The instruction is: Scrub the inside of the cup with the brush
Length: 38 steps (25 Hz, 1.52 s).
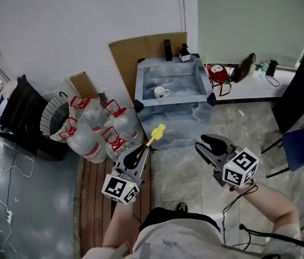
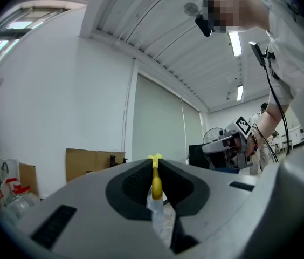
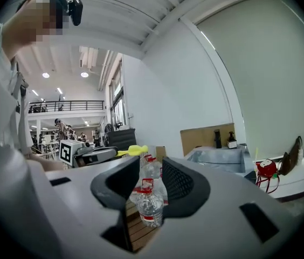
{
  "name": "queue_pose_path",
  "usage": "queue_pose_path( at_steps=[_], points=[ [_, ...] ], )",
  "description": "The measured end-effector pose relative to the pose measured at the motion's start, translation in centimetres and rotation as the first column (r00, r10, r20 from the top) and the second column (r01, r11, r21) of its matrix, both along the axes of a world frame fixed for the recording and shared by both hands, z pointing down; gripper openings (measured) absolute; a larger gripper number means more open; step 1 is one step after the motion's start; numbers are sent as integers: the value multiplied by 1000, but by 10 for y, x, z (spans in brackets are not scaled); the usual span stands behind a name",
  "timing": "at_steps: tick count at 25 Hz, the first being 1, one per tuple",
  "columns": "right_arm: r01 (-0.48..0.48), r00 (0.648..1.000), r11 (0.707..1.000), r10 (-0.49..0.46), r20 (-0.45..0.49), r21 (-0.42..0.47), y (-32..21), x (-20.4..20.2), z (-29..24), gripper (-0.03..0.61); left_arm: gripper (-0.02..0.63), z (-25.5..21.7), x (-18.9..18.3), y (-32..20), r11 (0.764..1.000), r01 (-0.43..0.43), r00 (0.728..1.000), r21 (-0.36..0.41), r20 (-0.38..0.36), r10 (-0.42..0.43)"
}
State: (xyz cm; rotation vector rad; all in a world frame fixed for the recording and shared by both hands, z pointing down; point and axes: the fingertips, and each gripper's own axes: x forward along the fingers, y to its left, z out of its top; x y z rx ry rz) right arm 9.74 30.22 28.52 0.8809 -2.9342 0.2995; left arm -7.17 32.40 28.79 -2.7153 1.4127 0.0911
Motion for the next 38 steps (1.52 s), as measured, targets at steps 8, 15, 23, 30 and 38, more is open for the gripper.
queue_pose_path(
  at_steps=[8, 15, 23, 30, 38],
  points=[
    [22, 1000, 999, -22, 14, -31, -27, 11, 12, 160, 35, 4, 12, -19, 999, 28, 999, -17, 15, -28],
    [7, 1000, 999, -7, 4, -53, -58, 8, 20, 195, 35, 1, -4, -53, 999, 42, 999, -9, -11, -42],
    [-36, 998, 997, 33, -44, -63, -111, 9, 34, 212, 35, 9, -15, -118, 999, 24, 999, -26, -27, -25],
    [-23, 999, 994, 19, -35, -106, -176, -23, 49, 230, 35, 19, -40, -185, 998, 4, 1000, -64, -11, -5],
    [-78, 995, 991, 71, -73, -106, -250, -63, 60, 277, 35, 36, -84, -251, 995, -13, 1000, -98, -10, 12]
  ],
)
